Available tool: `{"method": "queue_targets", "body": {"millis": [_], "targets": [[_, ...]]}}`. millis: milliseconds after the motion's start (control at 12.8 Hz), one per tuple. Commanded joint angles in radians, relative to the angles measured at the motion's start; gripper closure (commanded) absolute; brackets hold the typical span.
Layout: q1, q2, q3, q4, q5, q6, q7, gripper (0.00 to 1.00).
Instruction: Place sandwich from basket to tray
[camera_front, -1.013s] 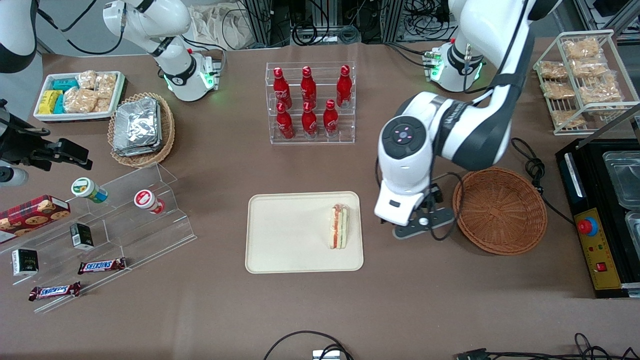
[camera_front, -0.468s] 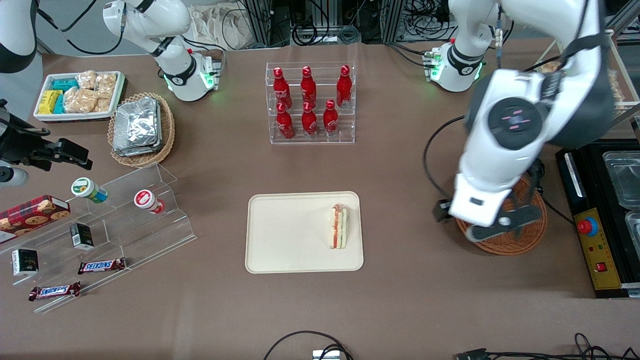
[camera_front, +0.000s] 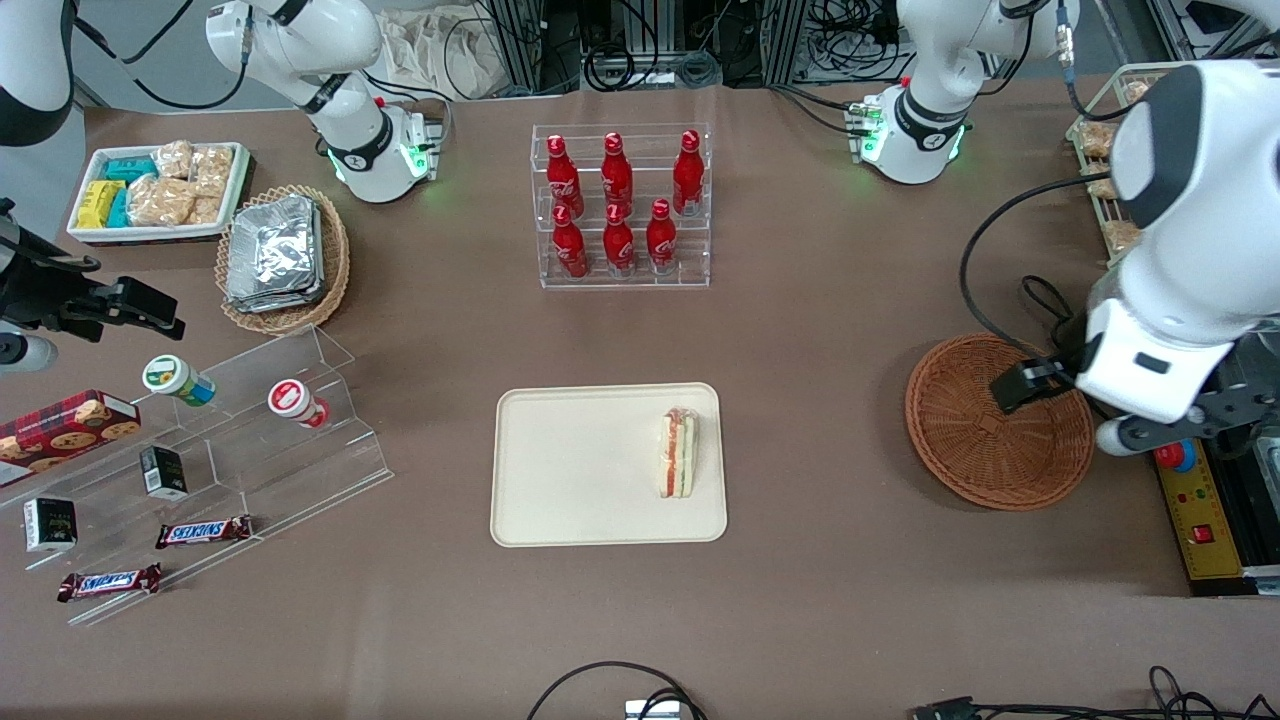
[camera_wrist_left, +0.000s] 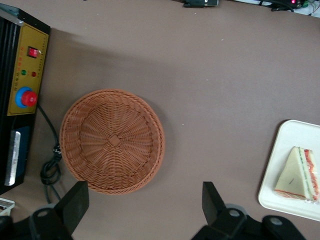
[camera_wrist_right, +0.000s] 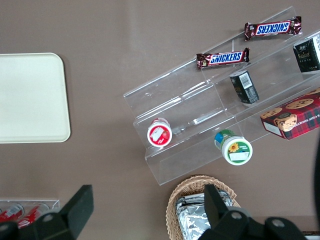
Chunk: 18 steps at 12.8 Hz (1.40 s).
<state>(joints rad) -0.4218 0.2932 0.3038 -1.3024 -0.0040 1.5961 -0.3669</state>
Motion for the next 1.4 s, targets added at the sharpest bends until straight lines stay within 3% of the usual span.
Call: {"method": "queue_targets", "body": {"millis": [0,156,234,545,779,1325], "targets": [[-0.006,-0.028,0.006,-0.018,-0.016,-0.018,0.031,0.0],[-0.005,-0.039,0.006,-0.021,-0.016,-0.018,0.032,0.0],[0.064,-0.04,-0.011,-0.021,-0.017,-0.018,0.037,0.0],[0.193,-0.078,-0.132,-0.026,-0.024,-0.034,0.081,0.0],[0.348,-0.127,-0.265,-0.049,-0.021,-0.067,0.153,0.0],[0.526,-0.236,-0.445,-0.083,-0.017,-0.128,0.192,0.0]]}}
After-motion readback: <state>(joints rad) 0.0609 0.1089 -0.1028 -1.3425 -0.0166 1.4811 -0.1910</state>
